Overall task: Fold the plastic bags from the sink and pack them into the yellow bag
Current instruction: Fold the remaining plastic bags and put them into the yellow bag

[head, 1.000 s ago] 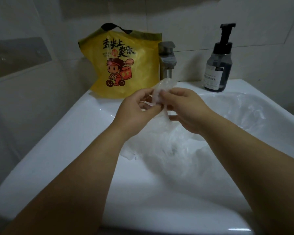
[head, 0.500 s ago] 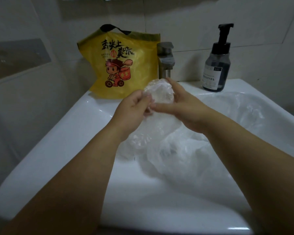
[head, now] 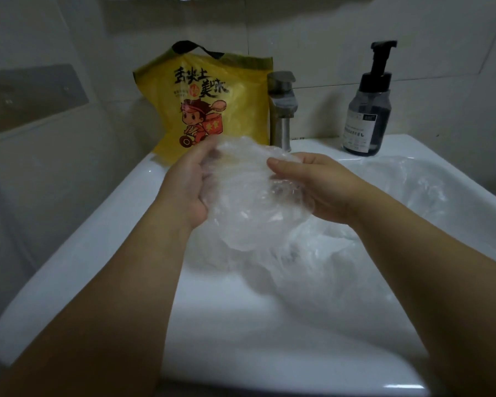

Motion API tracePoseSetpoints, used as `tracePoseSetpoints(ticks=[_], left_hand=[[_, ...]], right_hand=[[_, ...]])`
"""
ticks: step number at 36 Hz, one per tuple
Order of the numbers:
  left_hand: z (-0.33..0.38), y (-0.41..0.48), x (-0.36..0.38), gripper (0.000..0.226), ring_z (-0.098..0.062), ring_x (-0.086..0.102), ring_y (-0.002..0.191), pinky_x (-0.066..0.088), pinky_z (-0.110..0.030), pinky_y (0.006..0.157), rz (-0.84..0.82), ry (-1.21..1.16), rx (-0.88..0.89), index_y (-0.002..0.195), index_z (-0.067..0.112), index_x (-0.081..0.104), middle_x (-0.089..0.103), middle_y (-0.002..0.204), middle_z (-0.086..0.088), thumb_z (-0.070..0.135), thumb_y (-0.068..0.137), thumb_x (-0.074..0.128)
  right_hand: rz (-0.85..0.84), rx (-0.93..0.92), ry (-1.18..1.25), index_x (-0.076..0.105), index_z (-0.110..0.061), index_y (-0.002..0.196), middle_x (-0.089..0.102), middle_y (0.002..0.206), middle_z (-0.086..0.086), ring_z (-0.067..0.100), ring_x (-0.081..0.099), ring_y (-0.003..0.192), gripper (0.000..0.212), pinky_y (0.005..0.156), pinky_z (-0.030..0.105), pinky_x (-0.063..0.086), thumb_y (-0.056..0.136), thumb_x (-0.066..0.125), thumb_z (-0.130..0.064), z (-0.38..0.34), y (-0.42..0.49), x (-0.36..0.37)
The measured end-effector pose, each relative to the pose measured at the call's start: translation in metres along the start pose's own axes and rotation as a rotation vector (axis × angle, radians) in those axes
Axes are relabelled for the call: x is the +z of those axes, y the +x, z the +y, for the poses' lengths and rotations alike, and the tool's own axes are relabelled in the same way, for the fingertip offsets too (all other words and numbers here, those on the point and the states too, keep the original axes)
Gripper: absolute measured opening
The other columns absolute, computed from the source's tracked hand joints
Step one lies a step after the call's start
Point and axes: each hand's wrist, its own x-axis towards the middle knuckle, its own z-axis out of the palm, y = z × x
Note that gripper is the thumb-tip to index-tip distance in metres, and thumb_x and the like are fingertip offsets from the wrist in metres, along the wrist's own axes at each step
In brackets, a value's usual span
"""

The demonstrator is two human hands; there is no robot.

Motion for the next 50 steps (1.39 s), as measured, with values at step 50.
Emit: tracePoseSetpoints(ticks=[50], left_hand=[[-0.010, 0.003, -0.010, 0.073, -0.007, 0.062, 0.080, 0.050, -0.022, 0.056, -0.134, 0.166, -0.013, 0.152, 0.041, 0.013, 0.068, 0.117, -0.002, 0.021, 0.096, 0.056]], right_hand=[[0.509, -0.168, 0.094, 0.061, -0.020, 0.117, 0.059, 0.096, 0.004, 0.017, 0.059, 0.086, 0.021, 0.087, 0.041, 0.054, 0.099, 0.050, -0.020, -0.004, 0.004, -0.011]])
